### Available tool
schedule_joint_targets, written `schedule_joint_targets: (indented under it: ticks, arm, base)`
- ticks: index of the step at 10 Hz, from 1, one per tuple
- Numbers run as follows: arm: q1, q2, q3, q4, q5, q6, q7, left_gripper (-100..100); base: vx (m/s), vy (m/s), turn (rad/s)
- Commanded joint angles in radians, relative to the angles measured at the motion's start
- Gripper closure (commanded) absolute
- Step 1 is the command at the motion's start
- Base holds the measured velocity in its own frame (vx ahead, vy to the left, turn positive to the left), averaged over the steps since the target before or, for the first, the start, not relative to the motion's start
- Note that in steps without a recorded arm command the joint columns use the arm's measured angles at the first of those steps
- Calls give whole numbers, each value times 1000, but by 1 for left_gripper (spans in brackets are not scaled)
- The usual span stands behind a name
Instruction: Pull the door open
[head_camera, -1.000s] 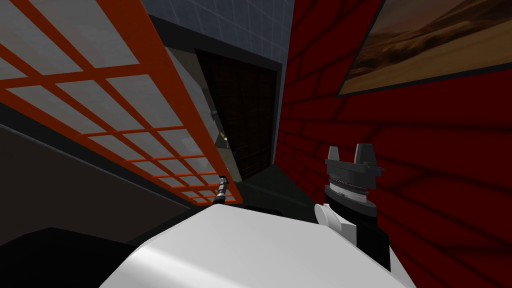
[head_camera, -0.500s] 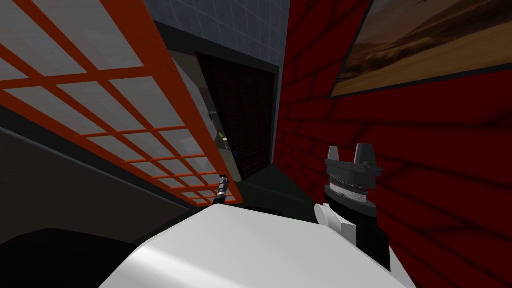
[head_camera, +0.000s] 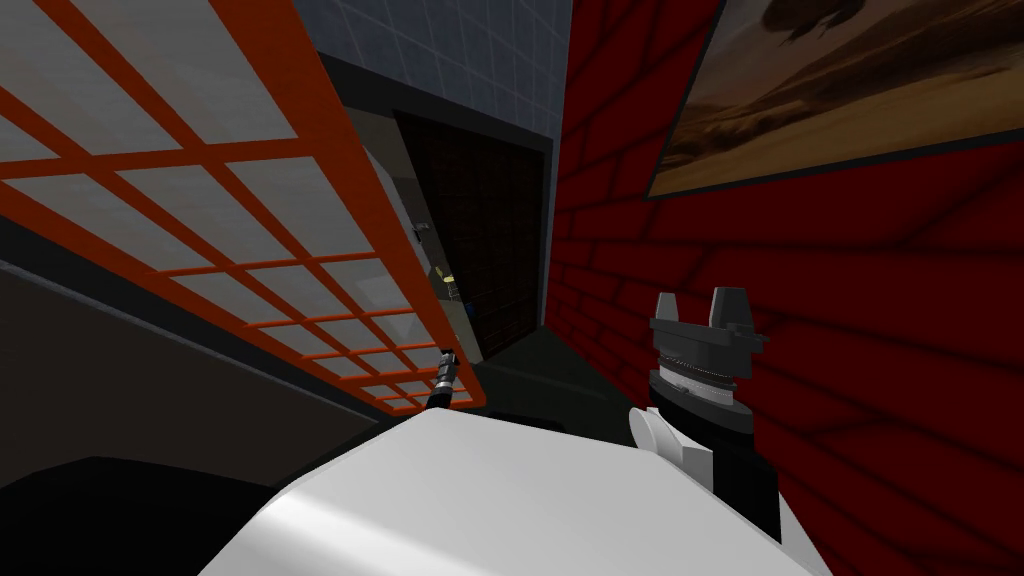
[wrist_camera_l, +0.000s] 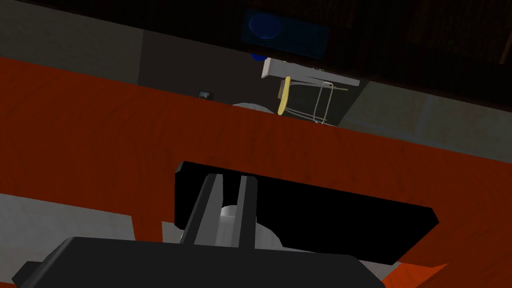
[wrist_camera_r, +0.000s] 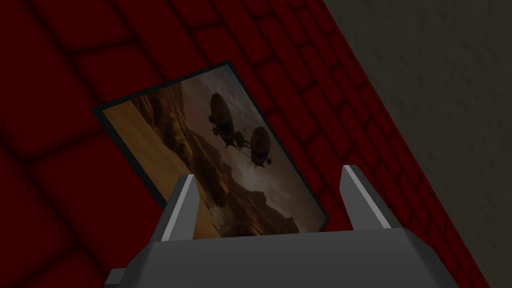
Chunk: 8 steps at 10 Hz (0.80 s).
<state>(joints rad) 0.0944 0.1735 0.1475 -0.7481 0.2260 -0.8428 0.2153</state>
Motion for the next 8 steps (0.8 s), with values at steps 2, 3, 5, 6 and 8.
schedule_joint_targets:
  ticks: [2, 3, 5, 6, 8]
  arm:
    - [7, 2, -20, -21, 29, 2, 64, -100]
    - [7, 2, -24, -23, 37, 2, 83, -100]
    - [6, 2, -36, -29, 60, 1, 139, -100]
    - [6, 1, -44, -32, 74, 1, 168, -100]
    - [6, 1, -52, -35, 88, 1, 210, -100]
  base:
    - [-82, 35, -109]
    - [-73, 0, -87]
    - [-69, 17, -12]
    - [-89, 52, -51]
    - [-59, 28, -38]
